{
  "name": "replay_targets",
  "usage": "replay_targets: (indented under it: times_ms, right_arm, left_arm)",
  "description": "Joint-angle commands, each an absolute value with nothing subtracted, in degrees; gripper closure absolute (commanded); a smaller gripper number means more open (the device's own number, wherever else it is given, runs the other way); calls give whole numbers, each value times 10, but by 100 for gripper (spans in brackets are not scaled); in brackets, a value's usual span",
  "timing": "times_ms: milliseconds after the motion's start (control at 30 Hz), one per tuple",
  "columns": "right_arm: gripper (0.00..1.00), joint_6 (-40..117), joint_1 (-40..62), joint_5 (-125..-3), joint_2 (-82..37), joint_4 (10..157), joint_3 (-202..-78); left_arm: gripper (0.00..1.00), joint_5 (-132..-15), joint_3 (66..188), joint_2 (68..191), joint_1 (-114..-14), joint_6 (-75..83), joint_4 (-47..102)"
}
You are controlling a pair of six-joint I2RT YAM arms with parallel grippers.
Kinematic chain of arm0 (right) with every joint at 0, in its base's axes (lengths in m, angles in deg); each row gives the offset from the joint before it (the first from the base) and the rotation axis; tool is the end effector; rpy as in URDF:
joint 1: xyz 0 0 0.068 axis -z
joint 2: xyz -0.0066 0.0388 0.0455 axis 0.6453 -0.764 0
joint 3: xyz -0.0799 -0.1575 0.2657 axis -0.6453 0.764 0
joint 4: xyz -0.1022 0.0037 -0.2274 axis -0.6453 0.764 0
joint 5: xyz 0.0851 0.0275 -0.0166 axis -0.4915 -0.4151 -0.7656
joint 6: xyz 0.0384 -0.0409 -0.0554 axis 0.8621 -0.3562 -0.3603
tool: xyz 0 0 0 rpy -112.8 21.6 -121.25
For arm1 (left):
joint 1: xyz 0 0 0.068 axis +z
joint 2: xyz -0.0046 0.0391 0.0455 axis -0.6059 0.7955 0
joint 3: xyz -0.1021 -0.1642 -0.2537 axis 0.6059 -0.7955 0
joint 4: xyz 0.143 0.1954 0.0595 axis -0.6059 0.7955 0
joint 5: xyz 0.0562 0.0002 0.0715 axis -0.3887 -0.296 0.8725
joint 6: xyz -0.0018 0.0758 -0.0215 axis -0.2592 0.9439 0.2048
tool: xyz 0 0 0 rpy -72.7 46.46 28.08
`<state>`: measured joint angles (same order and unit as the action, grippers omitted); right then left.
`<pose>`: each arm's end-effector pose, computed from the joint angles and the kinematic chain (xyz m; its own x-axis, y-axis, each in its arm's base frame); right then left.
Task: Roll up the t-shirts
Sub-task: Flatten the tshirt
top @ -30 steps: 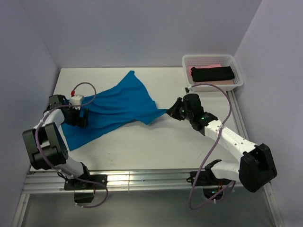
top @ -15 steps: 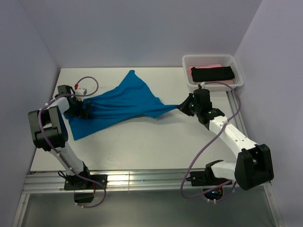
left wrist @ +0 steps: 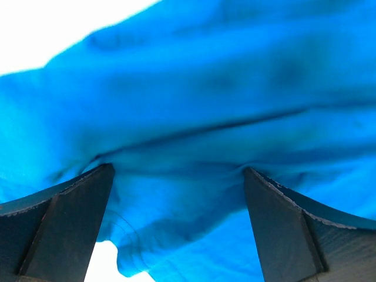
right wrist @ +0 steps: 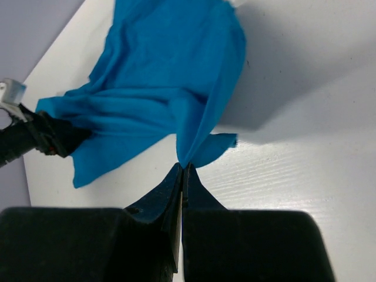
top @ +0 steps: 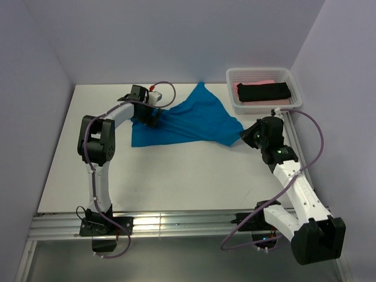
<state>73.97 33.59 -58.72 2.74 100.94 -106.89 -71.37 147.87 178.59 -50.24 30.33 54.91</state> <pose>0.2036 0.0269 0.3026 -0.4882 0.6171 -0.6171 0.2305 0.7732 0.5908 0.4882 -0.1196 0.1865 -0.7108 0.4284 -0.5579 0.4818 0.8744 0.0577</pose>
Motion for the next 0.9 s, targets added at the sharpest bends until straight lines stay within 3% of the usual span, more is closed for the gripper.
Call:
replay_targets:
  times_ms: [0,333,500,867]
  right_arm:
    - [100,729,339,-591,54,1032,-1075]
    - [100,730,339,-616,38,1006,-1057]
    - [100,730,338,-622,30,999,-1053]
    - [100,732,338,-631,38,996,-1043]
  left_arm:
    - [1,-720,1471,1754,-483,293,590]
    - [1,-792,1214,1511,-374,334,563]
    - [1,-836,1142,1426,-335,333,574]
    - [10,-894,1150,1499,-334,284,575]
